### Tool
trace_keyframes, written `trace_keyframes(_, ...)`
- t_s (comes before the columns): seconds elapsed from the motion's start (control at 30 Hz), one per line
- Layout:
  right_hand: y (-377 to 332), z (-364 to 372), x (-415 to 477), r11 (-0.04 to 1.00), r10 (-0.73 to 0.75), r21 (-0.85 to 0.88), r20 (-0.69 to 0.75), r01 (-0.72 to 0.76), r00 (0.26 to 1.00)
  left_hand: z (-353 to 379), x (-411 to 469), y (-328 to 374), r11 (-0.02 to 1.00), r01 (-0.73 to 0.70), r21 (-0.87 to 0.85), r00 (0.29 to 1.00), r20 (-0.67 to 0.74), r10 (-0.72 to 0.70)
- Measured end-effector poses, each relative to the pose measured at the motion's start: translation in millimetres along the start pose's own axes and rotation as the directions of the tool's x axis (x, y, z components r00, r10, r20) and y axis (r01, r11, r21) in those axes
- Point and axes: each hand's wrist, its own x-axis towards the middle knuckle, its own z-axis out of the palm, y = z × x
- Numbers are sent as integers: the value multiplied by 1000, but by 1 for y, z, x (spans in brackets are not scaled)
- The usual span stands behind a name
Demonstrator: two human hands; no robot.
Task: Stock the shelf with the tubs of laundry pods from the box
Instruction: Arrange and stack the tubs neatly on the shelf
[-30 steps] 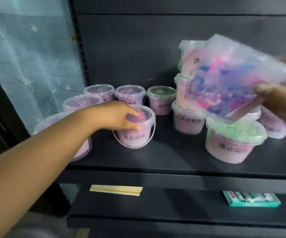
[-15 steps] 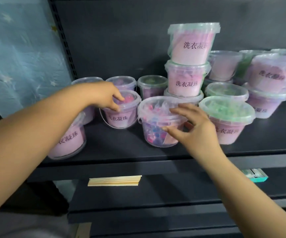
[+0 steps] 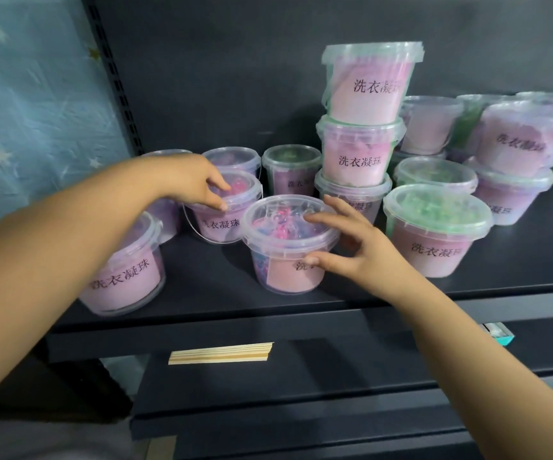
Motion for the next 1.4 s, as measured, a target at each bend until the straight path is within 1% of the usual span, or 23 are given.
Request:
trace_keyframes(0.13,2,9,4,999,-21,33,11,20,1000,5,-3,-9,1000,-11,22,999,-34,11)
trace_keyframes(0.2,3,17,5,996,-50,79,33,48,998,4,-6,-11,999,-22,-27,999,-28,21)
trace_keyframes(0.27,3,25,6,989,-84,126,30,79,996,-1,-15,-15,984,-45,-173,997,-68,34)
trace_keyframes(0.33,3,35,8,990,-105,95,-16,106,994,-5,-32,-17,921,-93,-378,986,-161,34)
trace_keyframes(0.4,0,45,13,990,-132,47,-70,135,989,-5,-55,-17,861,-176,-477,968,-244,63)
trace_keyframes(0.43,-2,51,15,988,-150,18,-90,152,985,-3,-68,-14,863,-206,-461,966,-236,105)
trace_keyframes(0.5,-5,63,20,984,-180,-30,-138,178,974,3,-87,-9,902,-232,-364,970,-149,190)
trace_keyframes(0.6,-9,81,24,988,-150,13,-181,155,972,16,-96,-11,922,-302,-243,952,-132,277)
trace_keyframes(0.67,-11,86,21,985,-132,90,-153,147,979,19,-99,-18,924,-310,-222,948,-145,283)
trace_keyframes(0.77,-13,83,19,966,-109,230,-48,117,993,20,-100,-28,938,-278,-208,954,-177,243)
trace_keyframes(0.8,-14,80,20,958,-88,269,-49,98,995,21,-100,-29,948,-244,-203,962,-173,211)
trace_keyframes(0.87,-6,71,27,955,-11,291,-140,52,990,24,-101,-28,955,-226,-194,967,-164,195)
trace_keyframes(0.97,10,50,45,963,183,246,-312,-107,932,26,-99,-21,936,-271,-226,959,-142,244)
trace_keyframes(1.0,16,41,49,975,196,174,-357,-141,913,27,-99,-20,930,-276,-242,960,-127,251)
trace_keyframes(1.03,22,33,53,990,127,-7,-407,-142,905,27,-98,-19,928,-273,-252,961,-111,253)
trace_keyframes(1.07,26,26,56,952,-38,-291,-423,-96,905,27,-97,-19,929,-263,-260,965,-91,247)
trace_keyframes(1.1,34,20,59,830,-219,-557,-370,-27,903,27,-97,-19,931,-250,-267,968,-72,240)
trace_keyframes(1.13,45,15,63,658,-368,-752,-278,38,887,27,-97,-19,930,-246,-274,969,-66,238)
trace_keyframes(1.17,55,9,67,512,-447,-855,-185,80,875,25,-98,-19,927,-241,-287,971,-73,230)
trace_keyframes(1.23,69,-1,73,341,-481,-932,-58,125,875,20,-100,-19,936,-193,-295,979,-113,167)
trace_keyframes(1.3,77,-6,72,234,-487,-964,-7,123,874,18,-102,-26,976,-65,-209,994,-98,45)
trace_keyframes(1.33,80,-6,70,214,-490,-969,-1,120,872,20,-103,-31,983,-13,-184,997,-71,0)
trace_keyframes(1.4,80,-5,67,226,-469,-968,-6,114,883,28,-105,-37,974,47,-222,999,7,-46)
